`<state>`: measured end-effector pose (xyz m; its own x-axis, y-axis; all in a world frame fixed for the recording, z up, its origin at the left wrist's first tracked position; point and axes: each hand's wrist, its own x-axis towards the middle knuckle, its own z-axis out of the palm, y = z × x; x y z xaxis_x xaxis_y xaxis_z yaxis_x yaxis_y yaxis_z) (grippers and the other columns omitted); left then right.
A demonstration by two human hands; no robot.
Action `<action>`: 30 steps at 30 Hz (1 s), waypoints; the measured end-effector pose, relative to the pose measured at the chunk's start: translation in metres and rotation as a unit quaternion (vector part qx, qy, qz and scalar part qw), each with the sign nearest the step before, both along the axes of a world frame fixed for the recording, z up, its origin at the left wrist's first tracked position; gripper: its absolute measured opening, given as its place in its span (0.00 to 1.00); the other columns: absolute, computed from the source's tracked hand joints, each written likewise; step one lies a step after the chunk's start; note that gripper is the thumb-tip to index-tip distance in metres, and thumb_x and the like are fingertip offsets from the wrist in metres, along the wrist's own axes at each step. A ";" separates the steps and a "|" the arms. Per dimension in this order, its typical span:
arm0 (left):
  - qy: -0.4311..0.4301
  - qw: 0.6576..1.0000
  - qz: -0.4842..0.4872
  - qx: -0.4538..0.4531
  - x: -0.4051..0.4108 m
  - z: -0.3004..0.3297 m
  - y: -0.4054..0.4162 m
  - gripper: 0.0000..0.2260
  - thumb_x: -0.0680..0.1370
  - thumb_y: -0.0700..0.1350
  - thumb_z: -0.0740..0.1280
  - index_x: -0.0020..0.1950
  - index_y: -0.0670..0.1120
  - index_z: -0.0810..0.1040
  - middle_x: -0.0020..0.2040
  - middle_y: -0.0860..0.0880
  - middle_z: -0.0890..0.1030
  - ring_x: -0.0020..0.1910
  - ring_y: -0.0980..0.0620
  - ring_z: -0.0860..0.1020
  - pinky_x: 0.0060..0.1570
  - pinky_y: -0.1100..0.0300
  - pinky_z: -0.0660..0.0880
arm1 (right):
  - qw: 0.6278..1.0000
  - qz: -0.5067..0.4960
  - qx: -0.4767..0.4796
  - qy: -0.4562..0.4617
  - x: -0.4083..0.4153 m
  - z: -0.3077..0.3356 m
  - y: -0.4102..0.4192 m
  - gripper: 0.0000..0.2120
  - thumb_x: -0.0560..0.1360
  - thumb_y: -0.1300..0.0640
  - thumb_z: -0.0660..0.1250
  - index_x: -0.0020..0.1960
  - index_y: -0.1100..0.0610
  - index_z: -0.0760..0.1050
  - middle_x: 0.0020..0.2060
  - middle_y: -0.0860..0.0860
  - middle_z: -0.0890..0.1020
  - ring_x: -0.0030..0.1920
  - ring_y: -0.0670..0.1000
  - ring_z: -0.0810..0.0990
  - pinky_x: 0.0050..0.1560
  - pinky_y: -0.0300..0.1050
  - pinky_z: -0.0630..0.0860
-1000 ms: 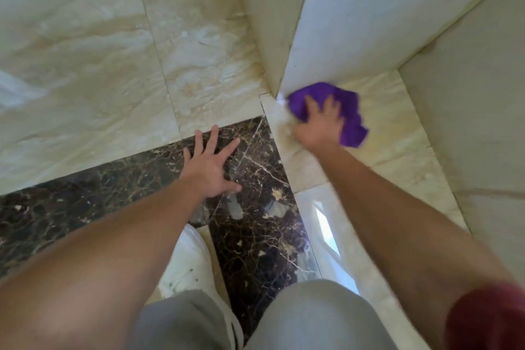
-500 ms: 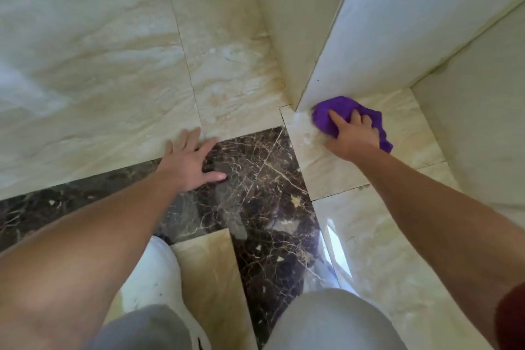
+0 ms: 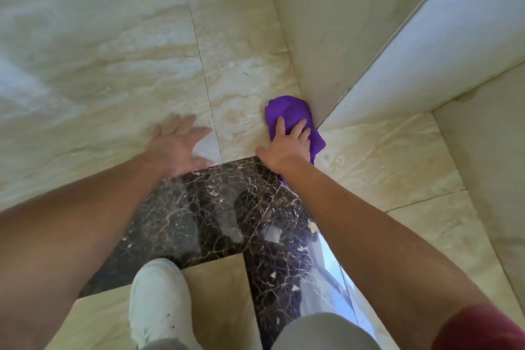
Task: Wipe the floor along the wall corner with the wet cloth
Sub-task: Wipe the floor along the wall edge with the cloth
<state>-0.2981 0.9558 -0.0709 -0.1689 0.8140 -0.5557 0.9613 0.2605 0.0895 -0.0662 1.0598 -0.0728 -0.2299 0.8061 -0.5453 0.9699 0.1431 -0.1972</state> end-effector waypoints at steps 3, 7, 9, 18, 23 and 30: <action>0.018 0.999 0.014 0.027 -0.009 -0.017 0.006 0.47 0.71 0.72 0.65 0.81 0.62 0.44 0.83 0.51 0.36 0.82 0.42 0.36 0.77 0.36 0.40 | 0.999 0.003 -0.008 0.051 0.003 -0.010 0.021 0.45 0.73 0.35 0.61 0.81 0.47 0.42 0.80 0.62 0.37 0.81 0.62 0.38 0.79 0.59 0.47; 0.018 0.998 0.051 0.013 -0.025 -0.024 0.017 0.55 0.66 0.75 0.68 0.81 0.60 0.39 0.82 0.48 0.32 0.81 0.40 0.34 0.75 0.32 0.43 | 0.996 0.004 -0.048 0.077 -0.005 -0.010 0.060 0.44 0.73 0.33 0.63 0.81 0.42 0.44 0.81 0.57 0.36 0.81 0.58 0.38 0.78 0.60 0.52; 0.003 0.998 0.065 -0.019 -0.027 -0.026 0.017 0.56 0.66 0.74 0.69 0.81 0.60 0.37 0.81 0.48 0.30 0.81 0.40 0.34 0.76 0.32 0.45 | 0.995 -0.006 -0.065 0.070 -0.013 -0.010 0.068 0.46 0.72 0.32 0.64 0.81 0.42 0.45 0.80 0.58 0.36 0.81 0.59 0.37 0.78 0.60 0.49; -0.041 0.991 -0.025 -0.123 -0.071 0.035 0.083 0.51 0.70 0.66 0.73 0.82 0.59 0.43 0.82 0.45 0.34 0.82 0.37 0.42 0.77 0.33 0.50 | 0.963 0.012 -0.262 -0.063 -0.035 0.045 0.117 0.50 0.68 0.26 0.65 0.80 0.38 0.42 0.81 0.52 0.35 0.81 0.64 0.44 0.77 0.62 0.52; -0.041 0.999 -0.007 0.027 -0.089 0.016 0.136 0.48 0.71 0.72 0.65 0.82 0.59 0.44 0.83 0.47 0.36 0.82 0.41 0.38 0.78 0.36 0.43 | 0.974 -0.062 -0.219 0.013 -0.065 0.032 0.139 0.49 0.69 0.28 0.66 0.80 0.40 0.45 0.81 0.55 0.35 0.81 0.62 0.41 0.79 0.61 0.48; -0.006 0.987 0.048 0.153 -0.142 -0.035 0.170 0.40 0.73 0.73 0.57 0.81 0.60 0.50 0.84 0.47 0.45 0.83 0.41 0.42 0.79 0.36 0.43 | 0.984 -0.068 -0.144 0.085 -0.103 -0.001 0.195 0.46 0.69 0.29 0.67 0.80 0.38 0.48 0.81 0.53 0.35 0.81 0.56 0.38 0.78 0.57 0.45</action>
